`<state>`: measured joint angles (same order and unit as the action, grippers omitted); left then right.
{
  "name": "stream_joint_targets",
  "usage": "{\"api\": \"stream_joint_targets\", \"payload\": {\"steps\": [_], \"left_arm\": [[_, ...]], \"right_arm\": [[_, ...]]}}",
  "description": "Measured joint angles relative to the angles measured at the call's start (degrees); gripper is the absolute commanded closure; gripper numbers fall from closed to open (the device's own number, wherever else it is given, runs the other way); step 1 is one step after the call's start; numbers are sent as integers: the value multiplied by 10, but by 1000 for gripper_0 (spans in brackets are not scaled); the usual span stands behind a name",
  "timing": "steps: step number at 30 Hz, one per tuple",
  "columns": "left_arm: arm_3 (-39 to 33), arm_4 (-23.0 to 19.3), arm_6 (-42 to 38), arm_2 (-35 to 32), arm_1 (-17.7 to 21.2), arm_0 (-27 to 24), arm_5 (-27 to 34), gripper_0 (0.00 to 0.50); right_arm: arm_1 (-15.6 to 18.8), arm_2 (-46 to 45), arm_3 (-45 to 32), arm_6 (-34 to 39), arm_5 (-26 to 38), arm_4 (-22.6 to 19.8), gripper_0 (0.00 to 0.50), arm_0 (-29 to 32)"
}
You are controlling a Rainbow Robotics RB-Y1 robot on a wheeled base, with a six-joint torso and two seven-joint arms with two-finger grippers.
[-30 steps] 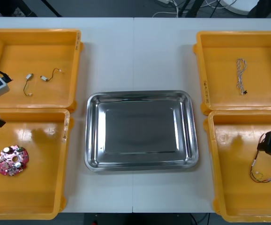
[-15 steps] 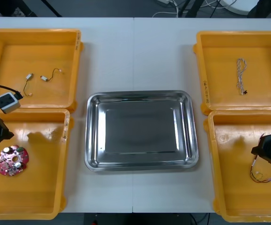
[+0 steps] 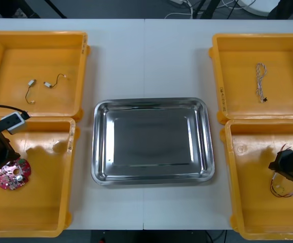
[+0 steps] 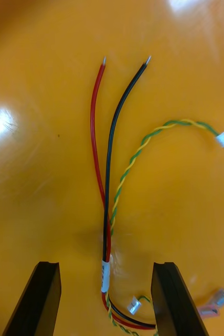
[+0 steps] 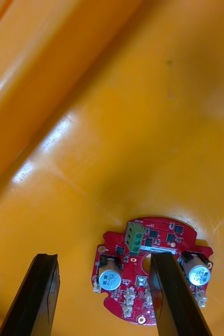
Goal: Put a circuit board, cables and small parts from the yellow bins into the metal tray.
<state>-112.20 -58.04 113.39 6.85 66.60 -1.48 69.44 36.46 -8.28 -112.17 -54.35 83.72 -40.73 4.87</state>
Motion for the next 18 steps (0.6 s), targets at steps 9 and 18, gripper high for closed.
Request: {"api": "stream_joint_targets", "payload": {"steps": [9,18], "left_arm": [[0,13,0,33,14,0,-18,0],[0,27,0,53,14,0,-37,0]], "right_arm": [[0,33,6,-2,-11,15,0,0],[0,41,14,-4,-14,29,0,0]]}}
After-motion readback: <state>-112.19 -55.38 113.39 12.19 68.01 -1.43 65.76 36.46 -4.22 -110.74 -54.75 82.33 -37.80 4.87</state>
